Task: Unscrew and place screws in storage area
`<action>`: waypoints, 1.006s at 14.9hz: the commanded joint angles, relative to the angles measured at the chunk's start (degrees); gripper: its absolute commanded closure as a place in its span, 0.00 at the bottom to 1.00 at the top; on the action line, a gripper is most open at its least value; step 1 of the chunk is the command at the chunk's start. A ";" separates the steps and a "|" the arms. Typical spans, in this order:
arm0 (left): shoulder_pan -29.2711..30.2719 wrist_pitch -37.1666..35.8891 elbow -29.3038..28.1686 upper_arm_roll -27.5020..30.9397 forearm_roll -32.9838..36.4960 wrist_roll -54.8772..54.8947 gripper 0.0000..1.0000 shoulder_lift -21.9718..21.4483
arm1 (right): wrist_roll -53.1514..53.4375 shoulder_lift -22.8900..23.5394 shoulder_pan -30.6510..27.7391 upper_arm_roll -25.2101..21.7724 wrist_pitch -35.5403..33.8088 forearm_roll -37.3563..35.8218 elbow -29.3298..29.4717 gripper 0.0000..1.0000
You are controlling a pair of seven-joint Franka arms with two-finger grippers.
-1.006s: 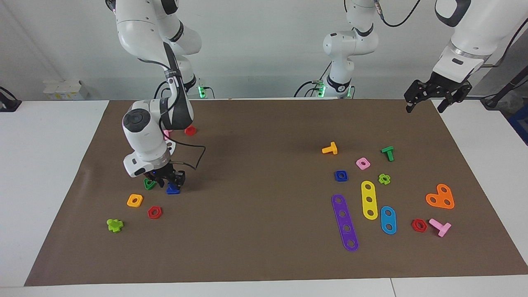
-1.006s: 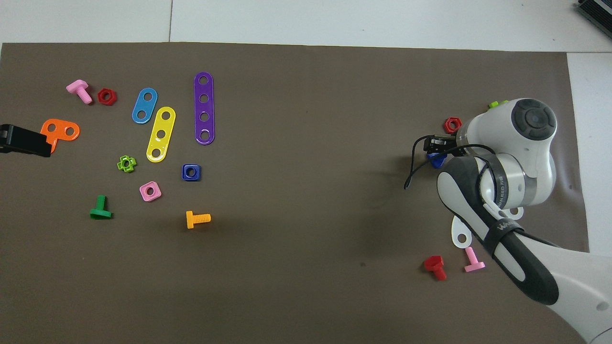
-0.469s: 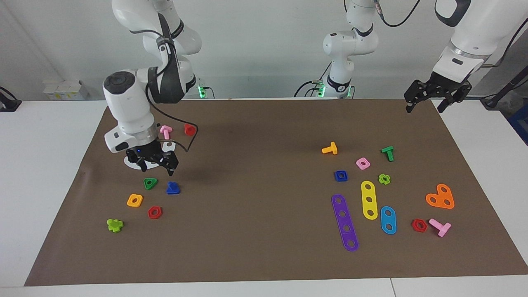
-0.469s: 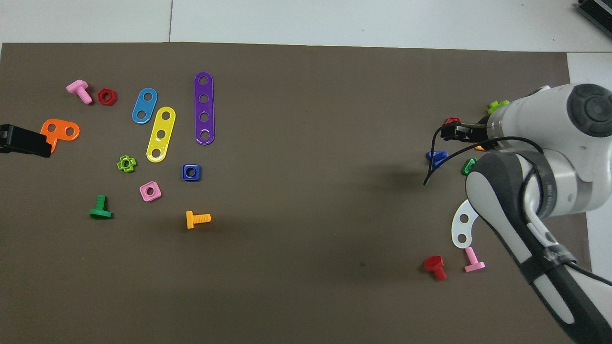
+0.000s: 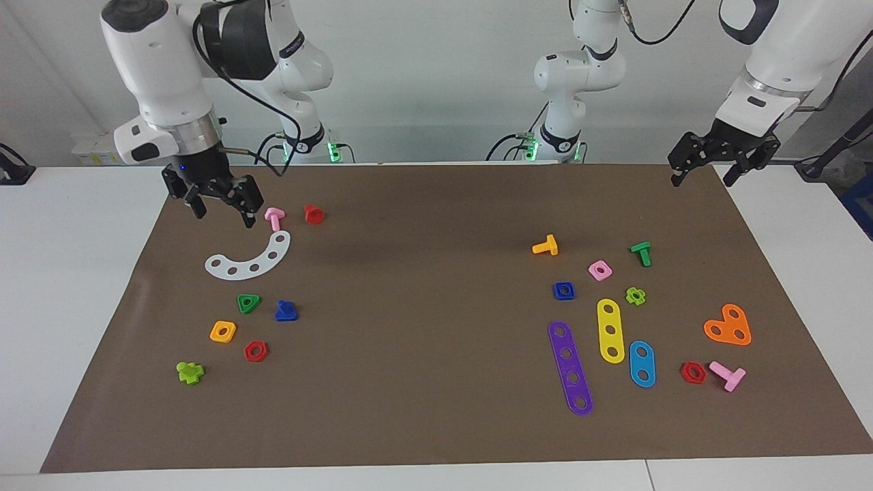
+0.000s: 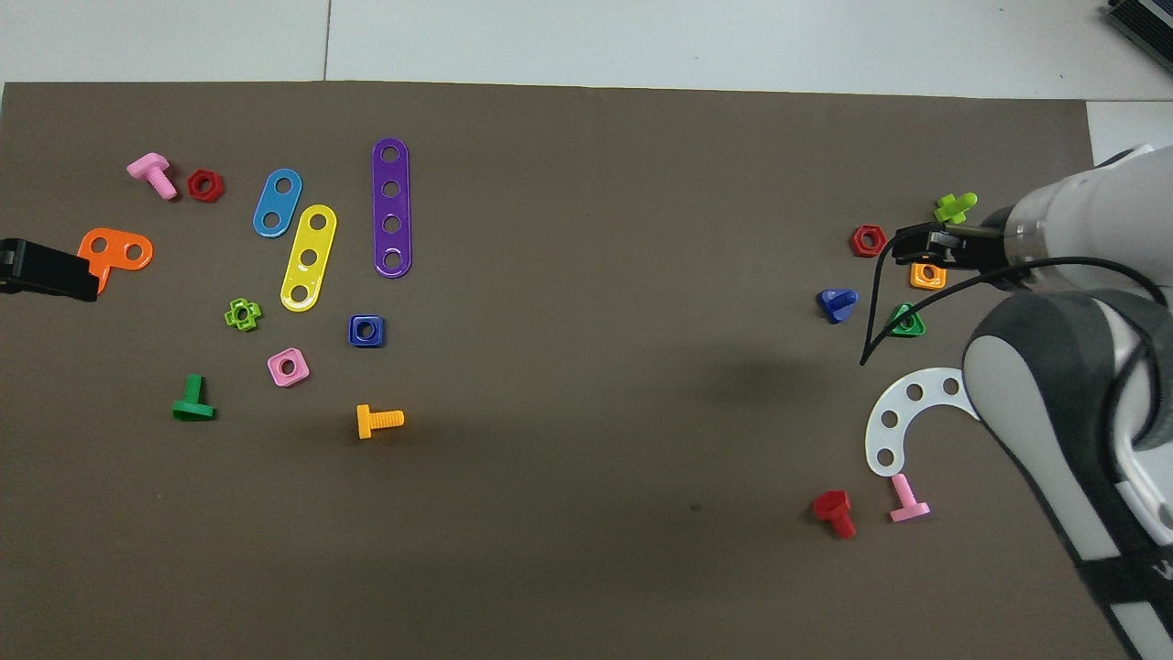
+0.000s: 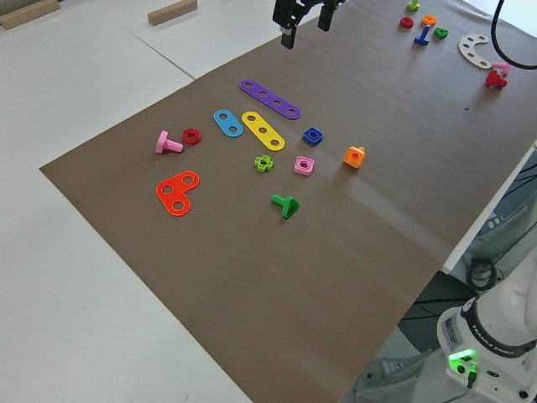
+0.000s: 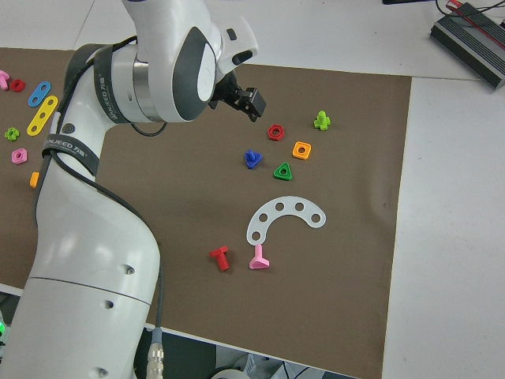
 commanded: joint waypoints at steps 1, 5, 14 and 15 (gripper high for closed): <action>0.60 0.09 -1.87 -0.27 0.03 -0.26 0.00 -1.74 | -3.02 1.55 -1.01 0.67 -4.99 2.10 5.22 0.01; 0.60 0.09 -1.87 -0.27 0.03 -0.26 0.00 -1.65 | -5.66 1.20 -1.18 0.49 -10.01 2.37 7.43 0.01; 0.60 0.09 -1.87 -0.27 0.03 -0.26 0.00 -1.65 | -6.28 -1.17 -0.39 0.49 -10.90 2.37 3.92 0.00; 0.60 0.09 -1.87 -0.27 0.03 -0.26 0.00 -1.74 | -6.28 -1.26 -0.48 0.49 -10.81 2.37 3.57 0.00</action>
